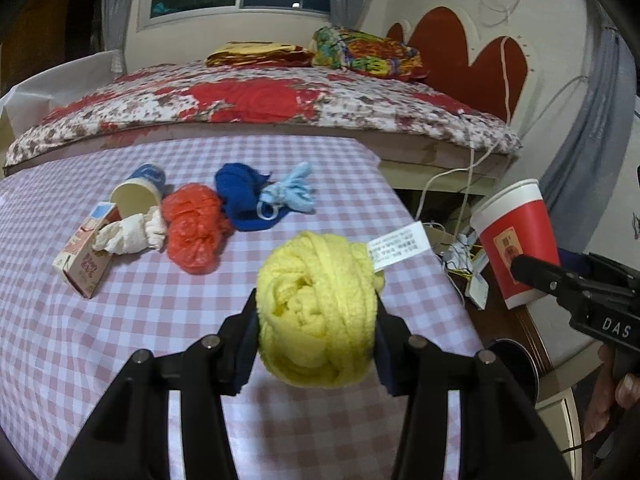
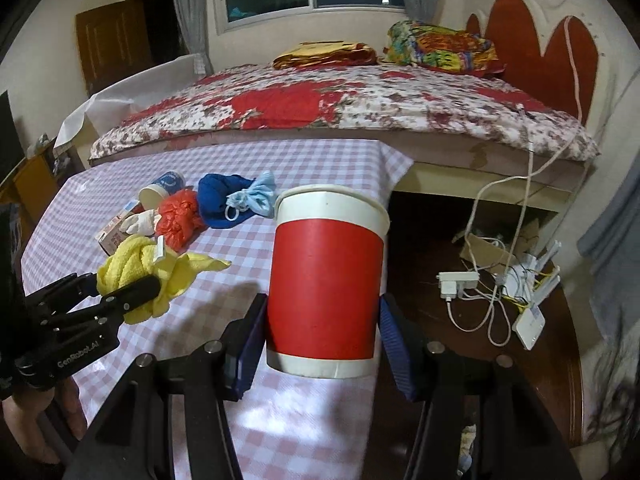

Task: Collect trash
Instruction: 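Carry the yarn ball and red cup in both tools over the black bin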

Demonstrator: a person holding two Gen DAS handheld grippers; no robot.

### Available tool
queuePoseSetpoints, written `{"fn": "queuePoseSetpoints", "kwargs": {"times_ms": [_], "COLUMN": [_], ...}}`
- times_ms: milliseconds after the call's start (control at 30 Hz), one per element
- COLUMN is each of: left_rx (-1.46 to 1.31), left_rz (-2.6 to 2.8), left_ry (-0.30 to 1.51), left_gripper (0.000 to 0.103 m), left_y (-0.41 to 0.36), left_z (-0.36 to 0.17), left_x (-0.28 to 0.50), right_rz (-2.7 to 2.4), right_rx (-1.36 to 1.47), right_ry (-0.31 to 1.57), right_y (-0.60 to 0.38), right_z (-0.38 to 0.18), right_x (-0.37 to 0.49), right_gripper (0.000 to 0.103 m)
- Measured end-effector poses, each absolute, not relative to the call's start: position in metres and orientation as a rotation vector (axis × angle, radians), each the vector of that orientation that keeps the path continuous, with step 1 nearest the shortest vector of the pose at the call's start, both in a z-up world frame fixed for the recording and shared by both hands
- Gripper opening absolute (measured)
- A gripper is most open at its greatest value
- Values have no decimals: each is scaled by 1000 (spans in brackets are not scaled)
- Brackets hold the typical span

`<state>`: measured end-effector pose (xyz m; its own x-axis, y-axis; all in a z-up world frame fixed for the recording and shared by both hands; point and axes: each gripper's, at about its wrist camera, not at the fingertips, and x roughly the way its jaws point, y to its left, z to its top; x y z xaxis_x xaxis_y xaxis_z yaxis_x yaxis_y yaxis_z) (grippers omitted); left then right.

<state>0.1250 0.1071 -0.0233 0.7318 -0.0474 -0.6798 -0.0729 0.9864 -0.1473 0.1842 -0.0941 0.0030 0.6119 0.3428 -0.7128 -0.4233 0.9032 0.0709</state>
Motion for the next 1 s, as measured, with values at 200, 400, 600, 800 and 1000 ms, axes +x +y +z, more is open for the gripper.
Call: {"fn": "queuePoseSetpoints", "kwargs": {"times_ms": [200,400,600,800,1000], "left_rx": [-134,-90,-45,1,30], "left_rz": [-42,-103,-173,-255,-328], "left_ry": [745,742,752,768,789], "left_gripper": [50,50,50,50,50], "left_y": [74,35,-7,-54,-96], "left_z": [-16,-12,-11,-14,-20], "left_x": [123,123,125,125,123], "right_rz": [377,308,218,149,93], "right_rx": [-84,-63,-27,2,22], "right_ry": [788,779,795,816,839], "right_y": [-134,-180,-237,-281,-314], "right_z": [6,7,1,-10,-23], "right_x": [169,158,146,131,119], "right_gripper": [57,57,57,57,57]}}
